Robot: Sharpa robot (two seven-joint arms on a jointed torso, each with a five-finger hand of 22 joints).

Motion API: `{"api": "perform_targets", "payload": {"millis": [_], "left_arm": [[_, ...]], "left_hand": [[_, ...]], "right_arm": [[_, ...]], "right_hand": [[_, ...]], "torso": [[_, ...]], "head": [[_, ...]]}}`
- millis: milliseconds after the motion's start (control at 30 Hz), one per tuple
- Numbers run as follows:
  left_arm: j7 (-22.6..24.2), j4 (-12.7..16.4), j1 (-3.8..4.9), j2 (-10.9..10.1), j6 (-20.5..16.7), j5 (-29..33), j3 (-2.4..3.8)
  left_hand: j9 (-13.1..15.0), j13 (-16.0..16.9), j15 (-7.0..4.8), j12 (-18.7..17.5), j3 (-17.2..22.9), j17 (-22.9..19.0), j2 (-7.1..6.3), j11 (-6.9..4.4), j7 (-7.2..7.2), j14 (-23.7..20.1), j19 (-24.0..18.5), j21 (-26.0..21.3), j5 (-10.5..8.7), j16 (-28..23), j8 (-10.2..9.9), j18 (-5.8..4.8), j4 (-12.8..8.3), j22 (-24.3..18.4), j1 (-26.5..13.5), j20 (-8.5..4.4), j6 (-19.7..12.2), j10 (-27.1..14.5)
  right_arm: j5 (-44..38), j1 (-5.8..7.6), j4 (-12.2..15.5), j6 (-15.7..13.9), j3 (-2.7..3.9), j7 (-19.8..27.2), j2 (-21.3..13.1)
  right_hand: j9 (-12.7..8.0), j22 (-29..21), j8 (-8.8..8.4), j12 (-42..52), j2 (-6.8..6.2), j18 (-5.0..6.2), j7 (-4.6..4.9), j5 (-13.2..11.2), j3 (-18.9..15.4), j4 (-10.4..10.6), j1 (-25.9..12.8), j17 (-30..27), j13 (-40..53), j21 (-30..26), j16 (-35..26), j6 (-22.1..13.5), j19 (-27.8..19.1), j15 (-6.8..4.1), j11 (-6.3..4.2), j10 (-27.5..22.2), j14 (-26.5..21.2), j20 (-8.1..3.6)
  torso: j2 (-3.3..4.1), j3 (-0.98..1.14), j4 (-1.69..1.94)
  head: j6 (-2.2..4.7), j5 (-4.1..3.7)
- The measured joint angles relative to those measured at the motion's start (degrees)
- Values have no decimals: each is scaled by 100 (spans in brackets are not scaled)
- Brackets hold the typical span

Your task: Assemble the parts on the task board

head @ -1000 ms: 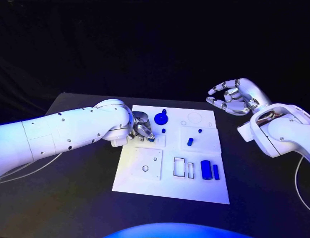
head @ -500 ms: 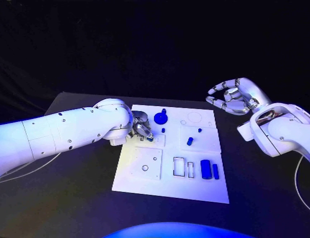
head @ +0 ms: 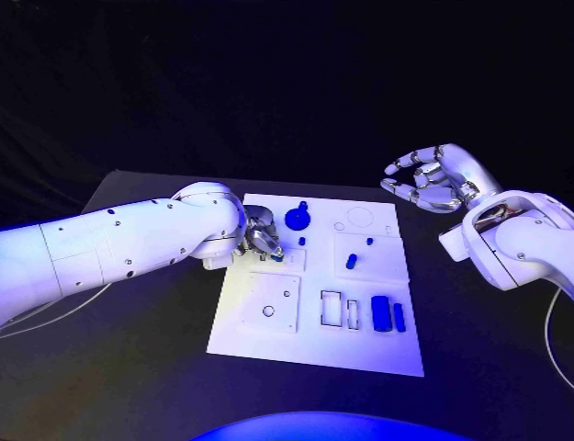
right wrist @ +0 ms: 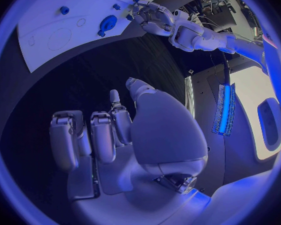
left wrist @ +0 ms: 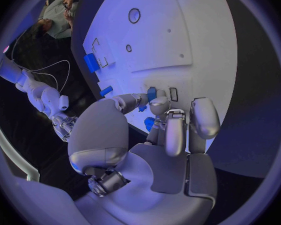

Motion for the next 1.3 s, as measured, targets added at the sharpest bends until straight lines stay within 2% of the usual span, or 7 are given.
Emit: {"api": "perform_targets", "payload": {"millis": [367,467,567,700,733,1133,1300], "left_arm": [[-25,-32,5,30,108,-28,5],[-26,-49,7,43,149,-31,6],[-27,-69,8,57,179,-34,8],[-29,-94,11,78,216,-39,9],[-30,-100,12,84,227,-40,10],[-44,-189,20,151,299,-49,13],[-56,-242,23,184,317,-54,14]], "left_hand": [[7,114,-43,154,11,-1,130,-53,-1,0,40,38,-2,44,198,1,11,102,-269,-40,0,159],[557,146,-43,187,34,-1,146,-67,-1,-1,40,38,-2,66,199,1,34,111,-407,-40,0,186],[661,171,-63,218,35,-1,149,-84,-33,20,54,60,-2,67,215,1,34,128,-483,-27,32,204],[663,205,-75,242,52,-1,173,-89,-44,8,71,60,-2,79,235,2,48,154,-555,-31,44,248],[661,217,-83,242,248,-1,165,-98,-46,0,81,60,-20,95,237,1,-148,163,-628,-40,46,257],[589,267,-83,306,270,-2,195,-120,-97,0,113,82,-72,118,266,2,-170,232,-890,-50,156,299],[564,281,-103,332,107,-2,208,-130,-197,20,143,105,-100,118,302,2,-58,261,-998,-61,277,309]], "right_arm": [[1,-3,2,4,0,0,-4],[1,-3,2,10,0,-2,-5],[2,-4,2,16,0,-7,-5],[5,-6,0,25,0,-10,-2],[6,-7,-1,28,0,-11,-2],[12,-11,2,41,-1,-13,-7],[14,-11,3,43,-1,-13,-9]], "right_hand": [[6,4,38,0,0,0,0,0,16,16,0,0,0,0,0,0,0,0,0,0,0,0],[6,4,44,0,0,0,0,0,16,16,0,-1,0,0,0,0,0,0,0,0,0,0],[5,4,44,0,0,0,0,0,16,16,0,-1,-1,0,0,0,0,0,0,0,0,0],[5,3,44,0,0,0,0,0,16,16,0,-1,-1,0,0,0,0,0,0,0,0,0],[5,3,44,0,0,0,0,0,16,16,0,-1,-1,0,0,0,0,0,0,0,0,0],[4,2,44,0,0,0,0,0,16,16,0,-1,4,0,0,0,0,0,0,0,0,0],[4,2,44,0,0,0,0,0,16,16,0,-1,4,0,0,0,0,0,0,0,0,0]], "torso": [[0,5,-9],[-1,8,-9],[-1,8,-9],[-2,12,-9],[-2,12,-8],[-2,9,-8],[2,7,-8]], "head": [[-26,12],[-27,12],[-27,7],[-30,3],[-31,3],[-34,-9],[-35,-26]]}}
